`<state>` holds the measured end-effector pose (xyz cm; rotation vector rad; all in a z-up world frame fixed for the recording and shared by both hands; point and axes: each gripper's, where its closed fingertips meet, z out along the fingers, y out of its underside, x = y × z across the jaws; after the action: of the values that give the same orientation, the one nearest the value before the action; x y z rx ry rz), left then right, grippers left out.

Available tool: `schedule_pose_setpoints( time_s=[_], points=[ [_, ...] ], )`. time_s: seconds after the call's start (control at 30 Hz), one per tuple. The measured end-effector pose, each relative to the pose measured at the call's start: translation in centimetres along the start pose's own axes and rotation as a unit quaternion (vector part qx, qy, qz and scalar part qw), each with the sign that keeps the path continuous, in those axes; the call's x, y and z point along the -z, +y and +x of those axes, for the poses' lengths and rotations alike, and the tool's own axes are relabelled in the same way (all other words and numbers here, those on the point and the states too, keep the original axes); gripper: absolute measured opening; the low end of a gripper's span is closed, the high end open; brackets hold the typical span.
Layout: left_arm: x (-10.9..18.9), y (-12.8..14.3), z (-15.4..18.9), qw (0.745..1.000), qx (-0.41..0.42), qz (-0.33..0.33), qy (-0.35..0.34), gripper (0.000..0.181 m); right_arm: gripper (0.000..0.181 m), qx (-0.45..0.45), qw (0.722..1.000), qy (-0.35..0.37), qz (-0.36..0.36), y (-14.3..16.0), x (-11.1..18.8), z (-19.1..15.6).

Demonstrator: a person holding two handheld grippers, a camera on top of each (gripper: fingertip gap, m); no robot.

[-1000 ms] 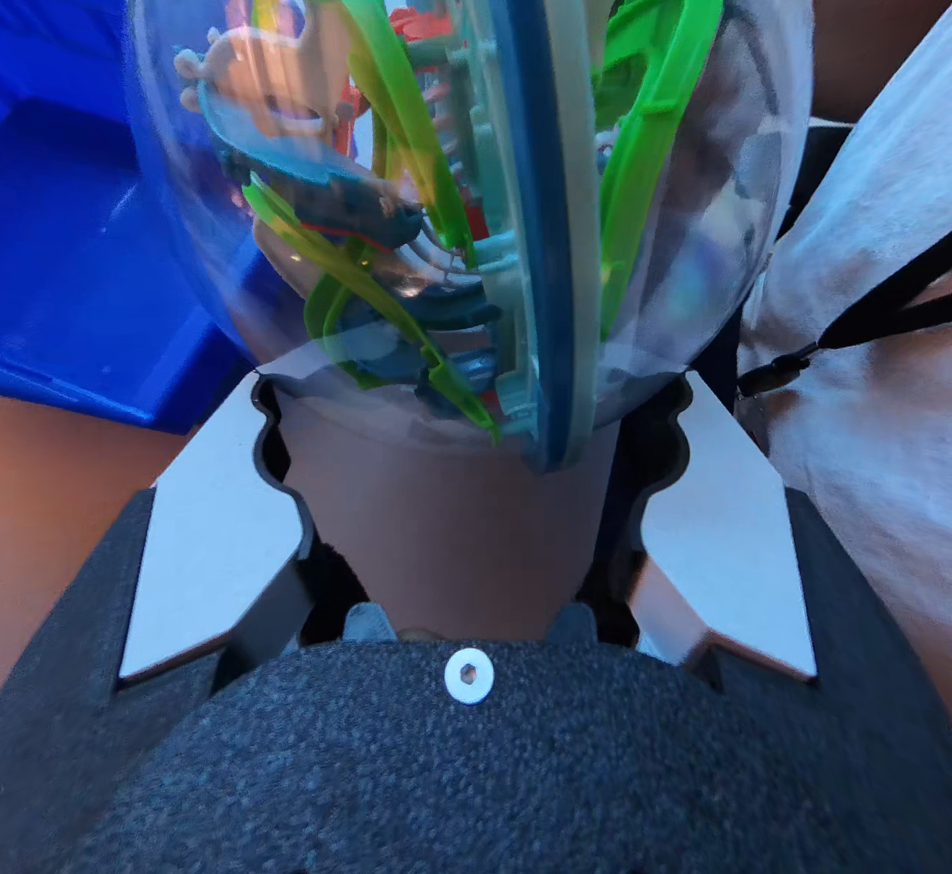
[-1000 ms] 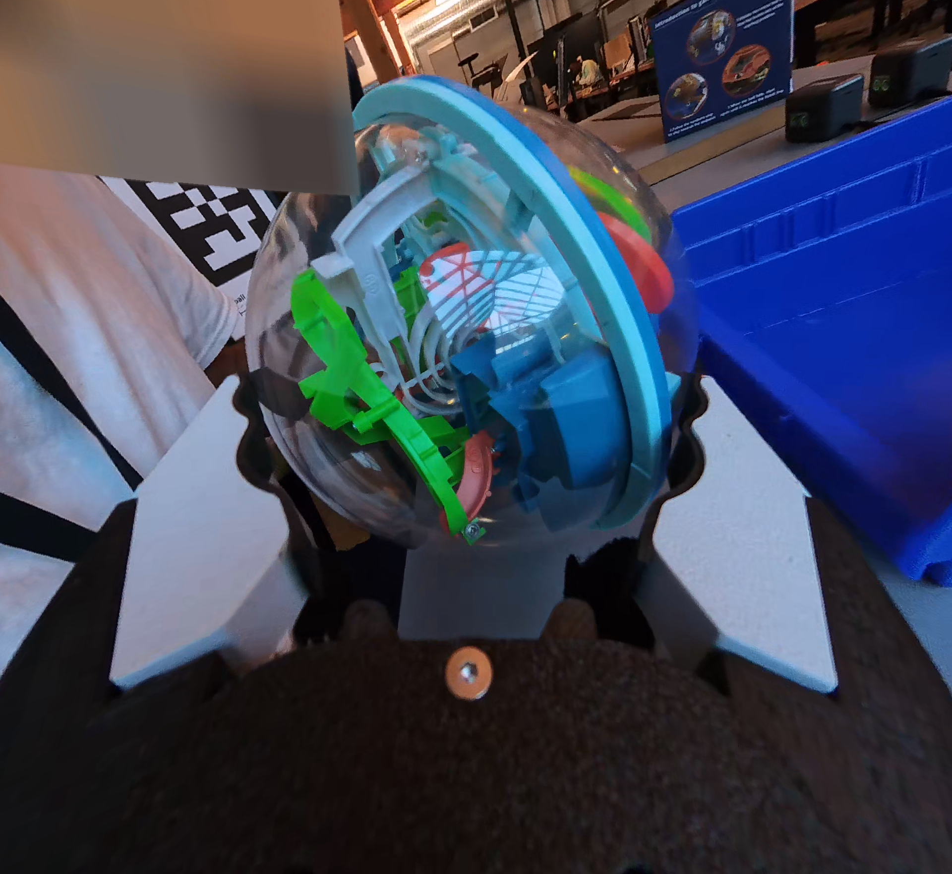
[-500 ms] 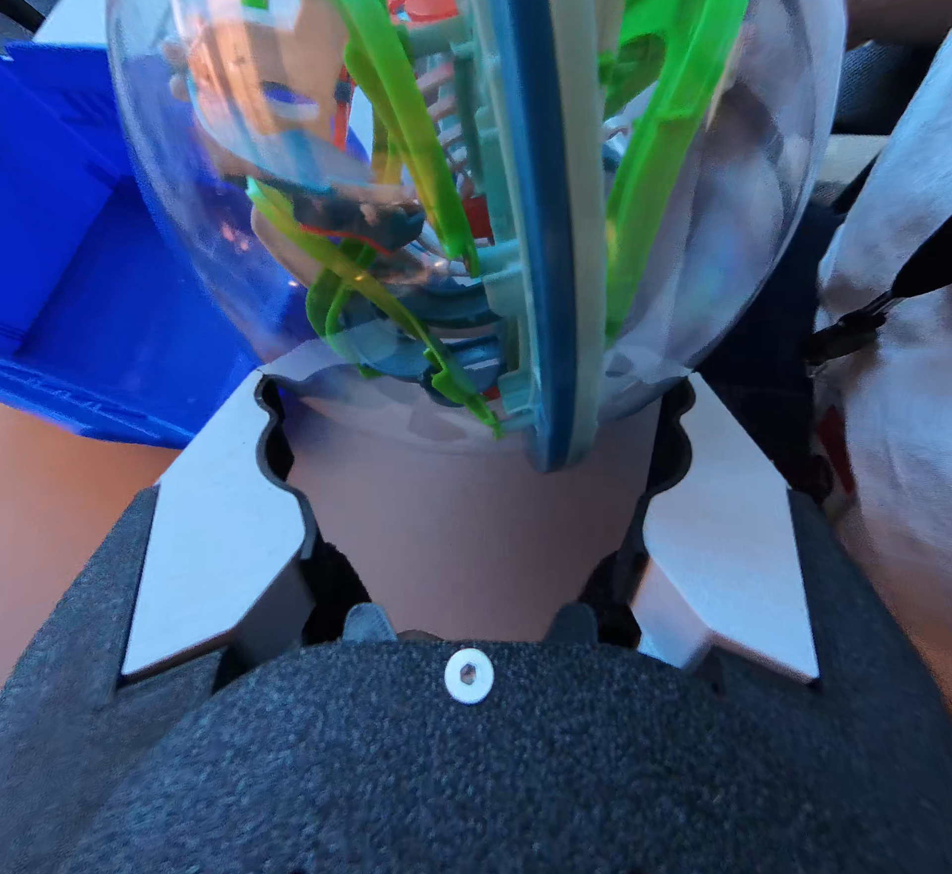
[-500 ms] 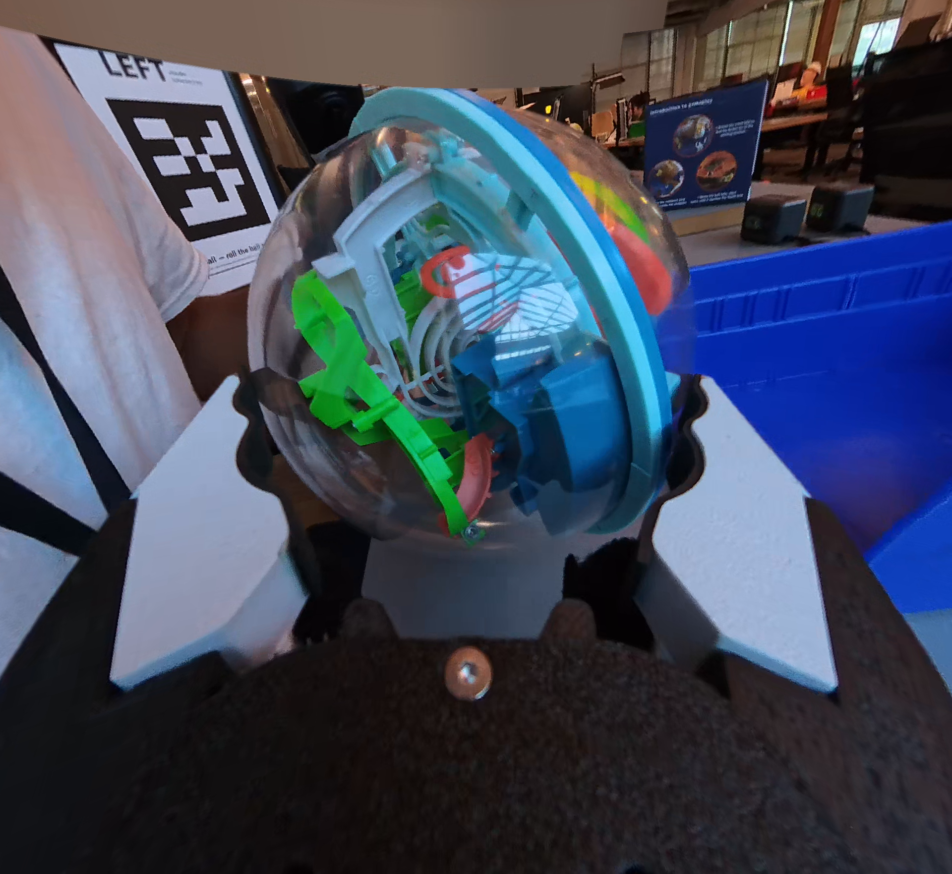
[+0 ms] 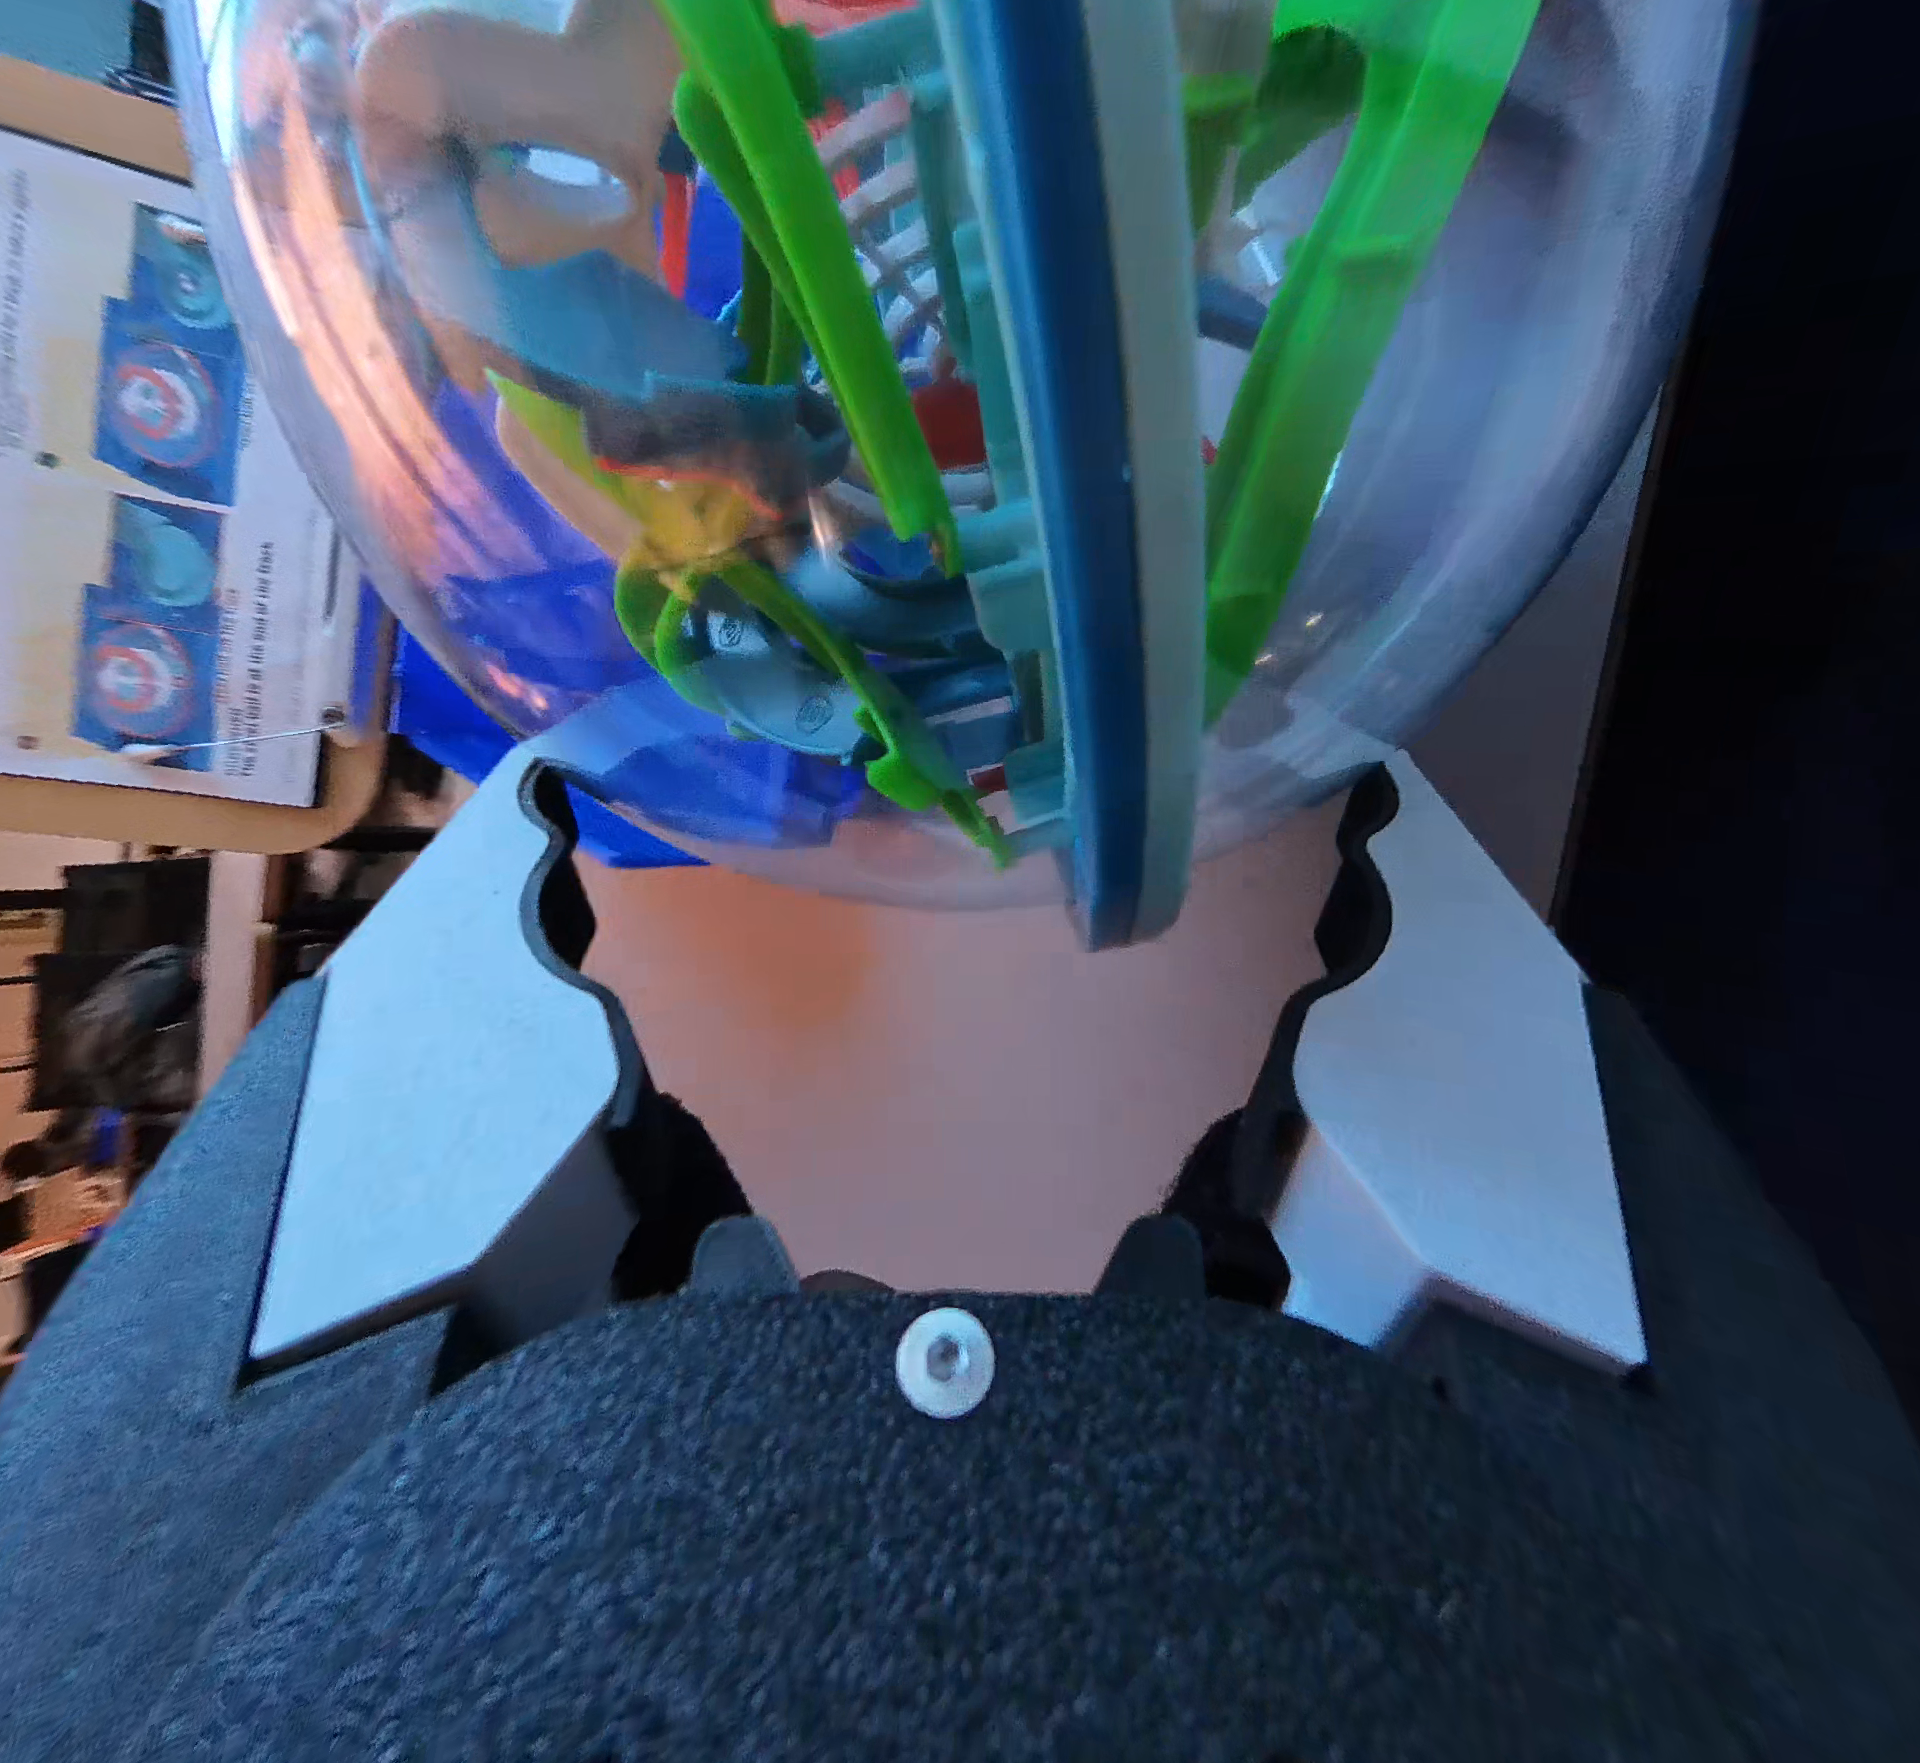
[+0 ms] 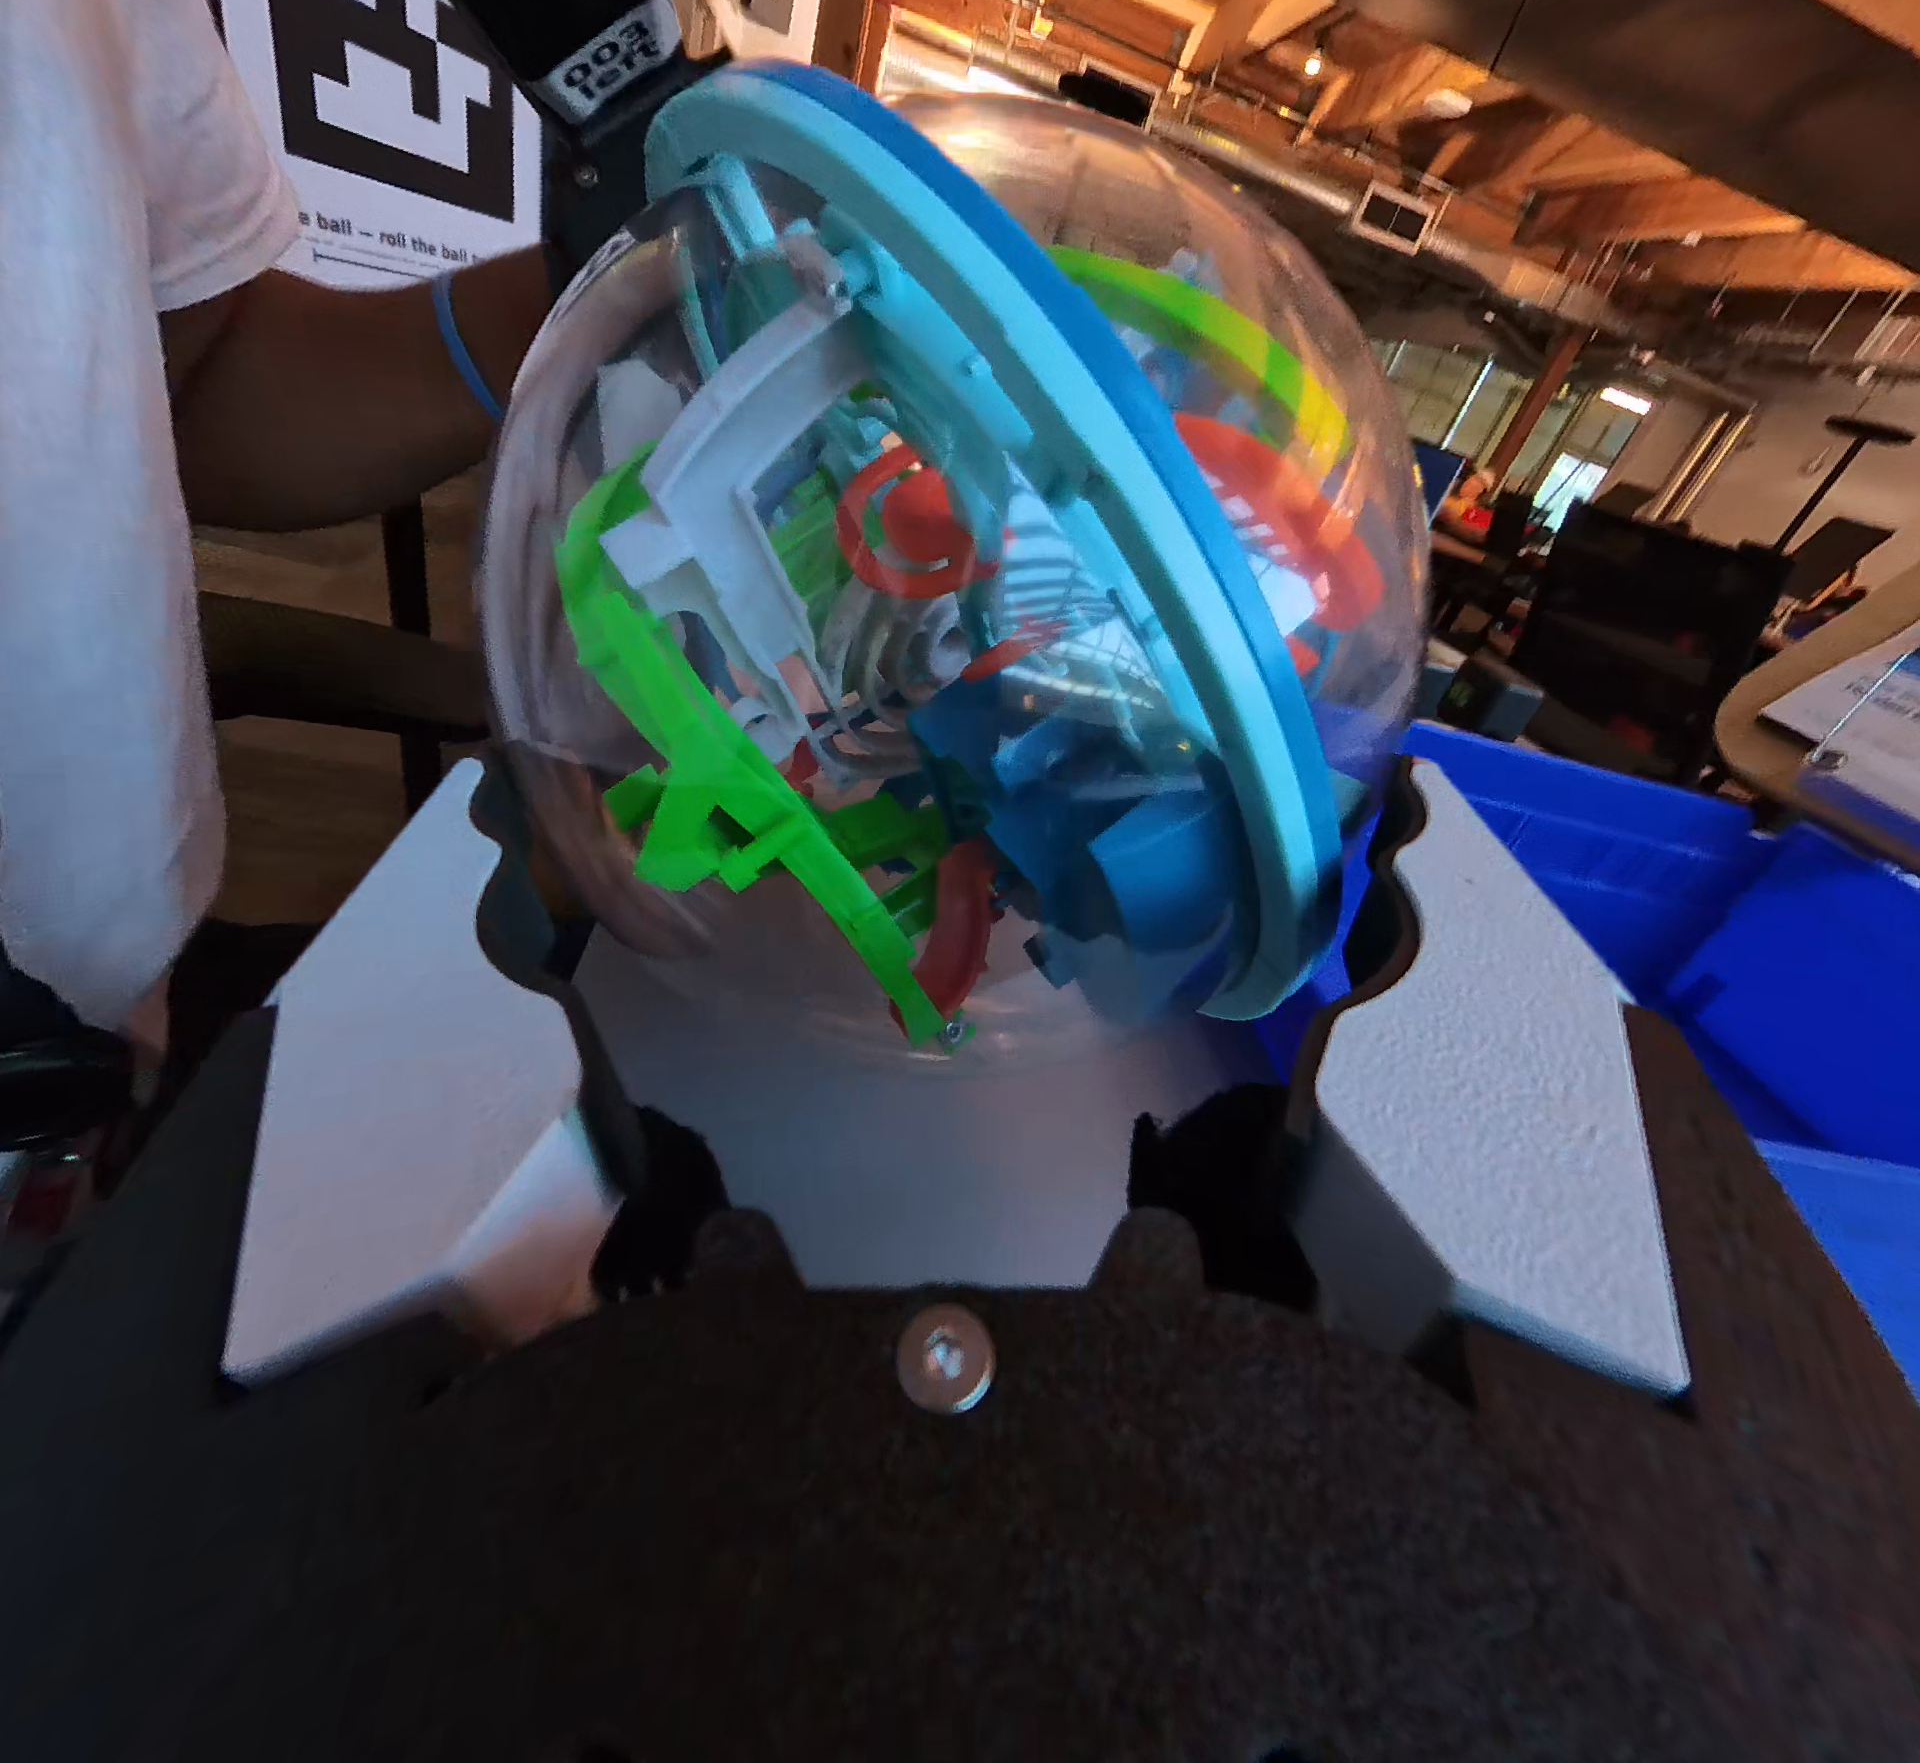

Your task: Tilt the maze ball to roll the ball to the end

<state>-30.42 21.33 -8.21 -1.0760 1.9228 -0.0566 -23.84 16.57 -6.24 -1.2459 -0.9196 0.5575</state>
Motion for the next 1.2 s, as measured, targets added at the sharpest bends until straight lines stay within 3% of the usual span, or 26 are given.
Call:
schedule_pose_setpoints(
  time_s=[0.3, 0.53, 0.9, 1.2],
  points=[
    [2.5, -0.2, -1.9, 0.989, -0.085, -0.099, -0.066, 0.142, 0.154, 0.081, 0.994, 0.024, 0.076, -1.8, -0.6, -0.2],
    [4.9, -2.0, -3.1, 0.976, -0.140, -0.137, -0.093, 0.140, 0.153, 0.116, 0.985, 0.047, 0.121, -4.0, -0.2, -0.5],
    [7.4, -4.9, -3.3, 0.957, -0.210, -0.138, -0.142, 0.138, 0.154, 0.178, 0.968, 0.070, 0.159, -6.1, 0.9, -1.8],
    [7.8, -5.0, -2.6, 0.964, -0.191, -0.145, -0.119, 0.138, 0.153, 0.148, 0.973, 0.059, 0.166, -6.3, 0.9, -2.5]
  ],
)
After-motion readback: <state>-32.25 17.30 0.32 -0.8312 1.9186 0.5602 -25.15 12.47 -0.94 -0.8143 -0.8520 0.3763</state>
